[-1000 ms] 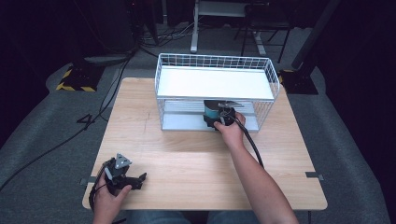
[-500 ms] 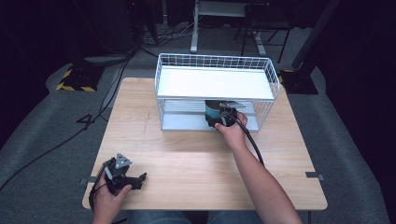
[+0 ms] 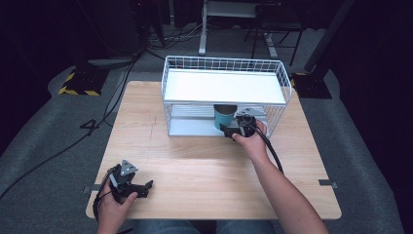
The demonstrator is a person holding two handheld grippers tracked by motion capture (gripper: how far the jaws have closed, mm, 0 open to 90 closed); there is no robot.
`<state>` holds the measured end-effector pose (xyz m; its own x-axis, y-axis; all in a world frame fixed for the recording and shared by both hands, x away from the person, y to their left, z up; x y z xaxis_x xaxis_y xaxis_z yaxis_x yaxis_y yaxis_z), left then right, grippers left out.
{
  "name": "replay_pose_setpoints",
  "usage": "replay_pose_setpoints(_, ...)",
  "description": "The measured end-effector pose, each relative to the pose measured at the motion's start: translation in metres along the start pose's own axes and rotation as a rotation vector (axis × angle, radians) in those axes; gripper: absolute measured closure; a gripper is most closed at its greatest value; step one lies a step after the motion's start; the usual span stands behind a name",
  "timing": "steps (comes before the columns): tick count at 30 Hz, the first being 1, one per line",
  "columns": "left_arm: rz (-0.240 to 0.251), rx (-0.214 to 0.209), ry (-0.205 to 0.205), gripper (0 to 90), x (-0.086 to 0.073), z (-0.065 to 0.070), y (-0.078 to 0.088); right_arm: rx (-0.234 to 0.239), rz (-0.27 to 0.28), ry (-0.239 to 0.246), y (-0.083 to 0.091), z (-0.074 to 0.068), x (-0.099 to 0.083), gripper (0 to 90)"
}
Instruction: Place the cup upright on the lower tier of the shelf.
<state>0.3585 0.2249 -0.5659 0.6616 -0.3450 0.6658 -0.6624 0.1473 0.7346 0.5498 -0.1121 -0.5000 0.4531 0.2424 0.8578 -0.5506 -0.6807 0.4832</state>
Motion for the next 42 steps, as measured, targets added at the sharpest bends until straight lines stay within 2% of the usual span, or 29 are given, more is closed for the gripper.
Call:
replay_pose_setpoints(6, 0.001, 0.000, -0.001, 0.3, 0.000, 0.000, 0.000, 0.051, -0.020, -0.026, 0.021, -0.007, -0.003, 16.8)
replay_pose_setpoints(17, 0.000, 0.000, 0.000, 0.3, 0.000, 0.000, 0.000, 0.124, -0.044, -0.005, 0.067, -0.008, -0.012, 17.7)
replay_pose_setpoints(25, 0.000, 0.000, 0.000, 0.3, 0.000, 0.000, 0.000, 0.136, -0.041, -0.008, 0.102, -0.002, -0.024, 18.0)
replay_pose_setpoints(33, 0.002, 0.000, 0.001, 0.4, 0.000, 0.000, 0.000, 0.134, -0.070, 0.012, 0.134, 0.002, -0.038, 19.5)
replay_pose_setpoints(42, -0.002, -0.008, -0.005, 0.3, 0.001, 0.000, -0.001, 0.127, -0.071, 0.007, 0.175, 0.002, -0.062, 20.8)
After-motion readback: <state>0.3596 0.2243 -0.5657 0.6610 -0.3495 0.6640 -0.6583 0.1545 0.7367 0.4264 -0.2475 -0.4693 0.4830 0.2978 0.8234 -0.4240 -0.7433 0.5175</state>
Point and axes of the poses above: each handheld gripper's, and its own axes: y roughly backward along the jaws, x roughly out of its top, z roughly to its right, the point moved 8 cm from there along -y, roughly forward along the jaws, and after that the axes turned 12 degrees about x, right-handed, at the moved point
